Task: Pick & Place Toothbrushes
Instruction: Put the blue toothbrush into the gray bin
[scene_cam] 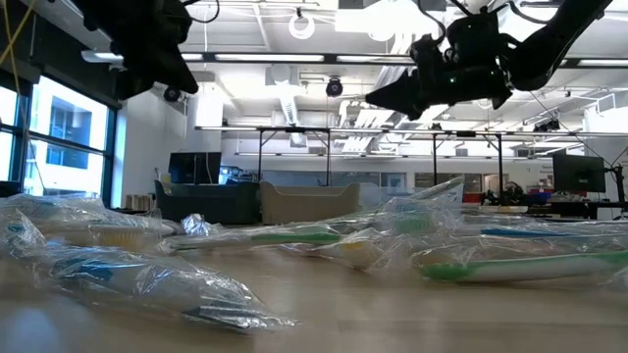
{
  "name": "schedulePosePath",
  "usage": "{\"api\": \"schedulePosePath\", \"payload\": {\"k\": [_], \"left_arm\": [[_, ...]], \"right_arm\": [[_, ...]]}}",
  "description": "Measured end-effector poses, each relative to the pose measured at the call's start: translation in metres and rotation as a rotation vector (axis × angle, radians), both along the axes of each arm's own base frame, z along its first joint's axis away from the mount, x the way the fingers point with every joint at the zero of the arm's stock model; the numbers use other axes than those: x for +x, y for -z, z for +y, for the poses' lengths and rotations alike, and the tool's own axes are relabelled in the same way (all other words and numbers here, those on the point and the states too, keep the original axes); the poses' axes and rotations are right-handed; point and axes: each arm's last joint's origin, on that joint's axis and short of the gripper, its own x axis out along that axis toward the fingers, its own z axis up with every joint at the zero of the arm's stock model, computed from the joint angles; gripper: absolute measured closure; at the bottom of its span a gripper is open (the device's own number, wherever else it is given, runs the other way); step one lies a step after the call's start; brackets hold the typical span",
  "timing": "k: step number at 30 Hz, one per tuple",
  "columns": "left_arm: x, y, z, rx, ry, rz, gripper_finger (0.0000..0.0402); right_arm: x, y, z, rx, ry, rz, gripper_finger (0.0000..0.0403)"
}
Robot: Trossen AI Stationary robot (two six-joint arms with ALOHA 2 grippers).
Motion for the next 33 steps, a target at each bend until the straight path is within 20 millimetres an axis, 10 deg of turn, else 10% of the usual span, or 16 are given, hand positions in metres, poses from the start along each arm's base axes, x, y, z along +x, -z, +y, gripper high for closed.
{"api": "schedulePosePath", "payload": {"k": [33], "left_arm": [[0.068,0.047,-0.021,-0.246,-0.224,0.429,0.0401]], "right_arm": [[-0.002,0.006,-0.006,0.018,0.216,0.061,0.0369]]}}
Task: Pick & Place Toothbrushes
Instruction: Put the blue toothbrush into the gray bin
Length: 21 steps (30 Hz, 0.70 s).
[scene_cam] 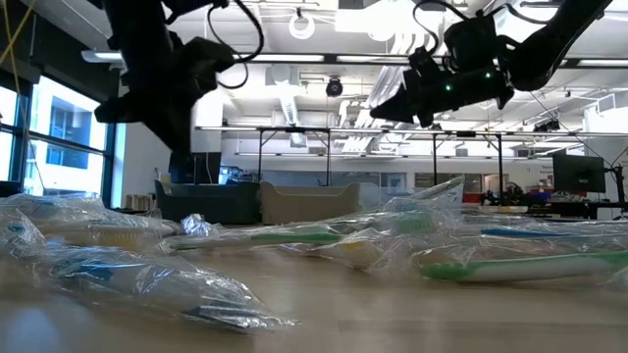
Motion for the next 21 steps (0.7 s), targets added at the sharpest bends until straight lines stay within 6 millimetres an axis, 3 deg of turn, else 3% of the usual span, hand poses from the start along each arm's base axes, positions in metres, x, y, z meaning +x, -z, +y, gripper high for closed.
{"api": "schedulePosePath", "payload": {"k": [5,14,21], "left_arm": [[-0.007,0.005,0.000,-0.030,-0.058,0.092,0.0401],[0.007,0.026,-0.004,-0.125,-0.051,0.158,0.0401],[0.009,0.030,-0.005,-0.167,-0.035,0.173,0.0401]], "right_arm": [[0.000,0.004,0.000,0.023,0.000,0.035,0.0369],[-0.001,0.004,0.000,0.018,0.007,0.035,0.0369],[-0.001,0.003,0.000,0.013,0.026,0.033,0.0369]]}}
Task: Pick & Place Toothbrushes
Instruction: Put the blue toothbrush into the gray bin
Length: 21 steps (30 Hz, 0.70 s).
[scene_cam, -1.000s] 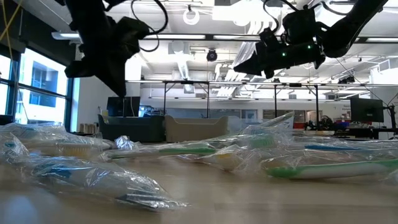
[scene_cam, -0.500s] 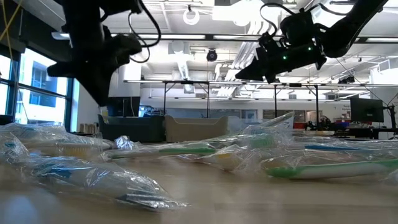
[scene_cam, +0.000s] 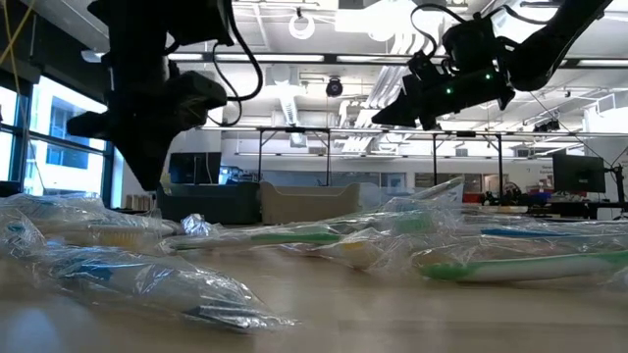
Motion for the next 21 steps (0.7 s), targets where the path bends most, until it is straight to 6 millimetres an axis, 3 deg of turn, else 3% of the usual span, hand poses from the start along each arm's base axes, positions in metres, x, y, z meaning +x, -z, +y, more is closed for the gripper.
{"api": "schedulePosePath", "payload": {"k": [7,17,21], "left_arm": [[0.0007,-0.0002,-0.0010,-0.023,0.055,-0.006,0.0390],[0.0004,0.0003,-0.0013,-0.044,0.006,-0.003,0.0267],[-0.0018,0.0035,-0.0010,-0.042,0.003,0.011,0.0237]], "right_arm": [[0.0000,0.0001,0.0000,0.000,0.000,0.001,0.0369],[-0.0001,0.0008,0.0001,0.005,0.000,0.007,0.0369],[-0.0001,0.0009,0.0001,0.005,0.000,0.008,0.0369]]}}
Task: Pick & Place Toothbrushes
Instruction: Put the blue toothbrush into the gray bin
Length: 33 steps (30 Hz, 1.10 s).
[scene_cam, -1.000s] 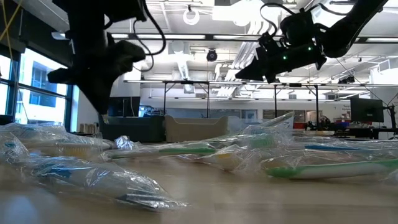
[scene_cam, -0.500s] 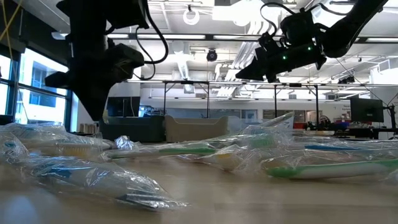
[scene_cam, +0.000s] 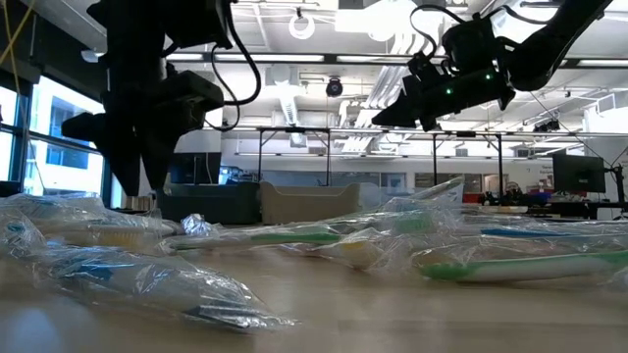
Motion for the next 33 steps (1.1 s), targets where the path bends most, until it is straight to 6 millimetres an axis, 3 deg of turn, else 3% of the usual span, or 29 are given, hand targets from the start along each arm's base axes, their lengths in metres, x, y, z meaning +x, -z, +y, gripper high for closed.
{"api": "schedulePosePath", "payload": {"k": [8,21,29,33], "left_arm": [[0.006,0.007,-0.001,0.001,0.002,-0.011,0.0242],[0.023,0.040,-0.003,-0.031,0.012,0.054,0.0242],[0.026,0.043,-0.004,-0.050,0.017,0.051,0.0243],[0.025,0.043,-0.004,-0.055,0.018,0.056,0.0261]], "right_arm": [[0.000,0.000,0.000,0.000,0.000,0.000,0.0369],[0.000,0.003,0.000,0.015,0.000,0.023,0.0369],[-0.001,0.003,0.000,0.020,0.000,0.030,0.0369],[-0.001,0.003,0.000,0.016,-0.001,0.032,0.0369]]}}
